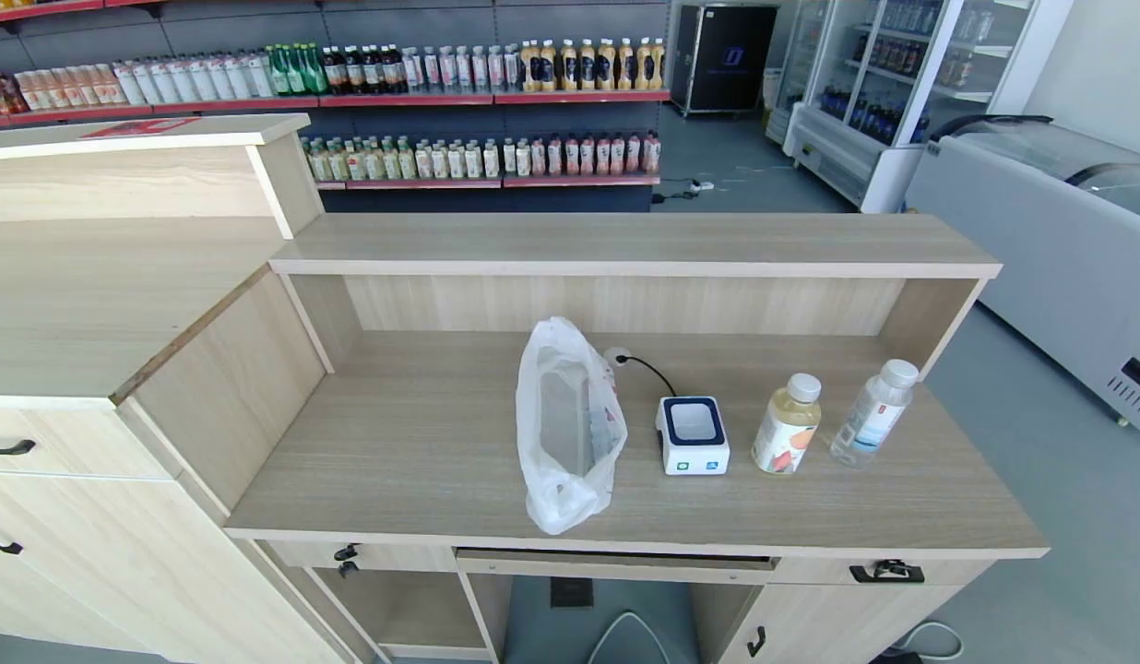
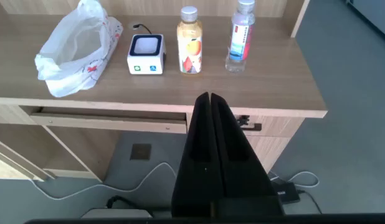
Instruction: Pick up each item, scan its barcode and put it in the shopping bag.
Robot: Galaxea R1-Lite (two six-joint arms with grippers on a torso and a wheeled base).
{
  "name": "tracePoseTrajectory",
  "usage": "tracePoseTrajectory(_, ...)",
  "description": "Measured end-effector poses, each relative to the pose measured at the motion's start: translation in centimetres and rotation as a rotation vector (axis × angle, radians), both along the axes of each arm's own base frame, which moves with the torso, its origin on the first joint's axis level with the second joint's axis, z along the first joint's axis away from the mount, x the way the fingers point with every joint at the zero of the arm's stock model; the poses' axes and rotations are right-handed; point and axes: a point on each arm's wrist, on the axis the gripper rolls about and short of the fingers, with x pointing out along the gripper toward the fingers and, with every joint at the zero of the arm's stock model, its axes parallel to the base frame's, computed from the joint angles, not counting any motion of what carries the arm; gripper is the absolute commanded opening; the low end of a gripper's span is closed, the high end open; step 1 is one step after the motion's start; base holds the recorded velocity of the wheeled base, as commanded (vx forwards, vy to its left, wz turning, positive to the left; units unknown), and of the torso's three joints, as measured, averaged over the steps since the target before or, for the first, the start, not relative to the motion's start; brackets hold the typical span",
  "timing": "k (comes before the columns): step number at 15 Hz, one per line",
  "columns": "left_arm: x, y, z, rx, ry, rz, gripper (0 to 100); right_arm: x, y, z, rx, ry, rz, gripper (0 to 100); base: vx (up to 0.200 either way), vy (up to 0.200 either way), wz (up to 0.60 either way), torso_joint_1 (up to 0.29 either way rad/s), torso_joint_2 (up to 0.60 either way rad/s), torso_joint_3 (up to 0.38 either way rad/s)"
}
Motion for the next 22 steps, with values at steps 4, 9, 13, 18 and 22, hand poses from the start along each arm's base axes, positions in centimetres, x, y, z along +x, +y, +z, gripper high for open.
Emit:
tracePoseTrajectory(4,0.0,0.0,0.0,0.000,0.000,0.000,100,1.4,0.0,6.0,0.022,0.047,-0.036,0,0.000,0.000,0.00,0.000,0.00,0.000)
tracePoseTrajectory(9,0.0,0.0,0.0,0.000,0.000,0.000,100,10.0,-0.4,12.1,0.034,0.097,-0.073,100,0.000,0.000,0.00,0.000,0.00,0.000)
tracePoseTrajectory(13,0.0,0.0,0.0,0.000,0.000,0.000,100,19.1,-1.3,11.4,0.019,0.115,-0.099,100,0.000,0.000,0.00,0.000,0.00,0.000)
tracePoseTrajectory(18,0.0,0.0,0.0,0.000,0.000,0.000,100,27.9,-4.1,4.1,-0.105,0.222,-0.055,100,0.000,0.000,0.00,0.000,0.00,0.000)
tracePoseTrajectory(22,0.0,0.0,0.0,0.000,0.000,0.000,100,30.3,-5.5,-0.9,-0.112,0.321,-0.055,100,0.000,0.000,0.00,0.000,0.00,0.000)
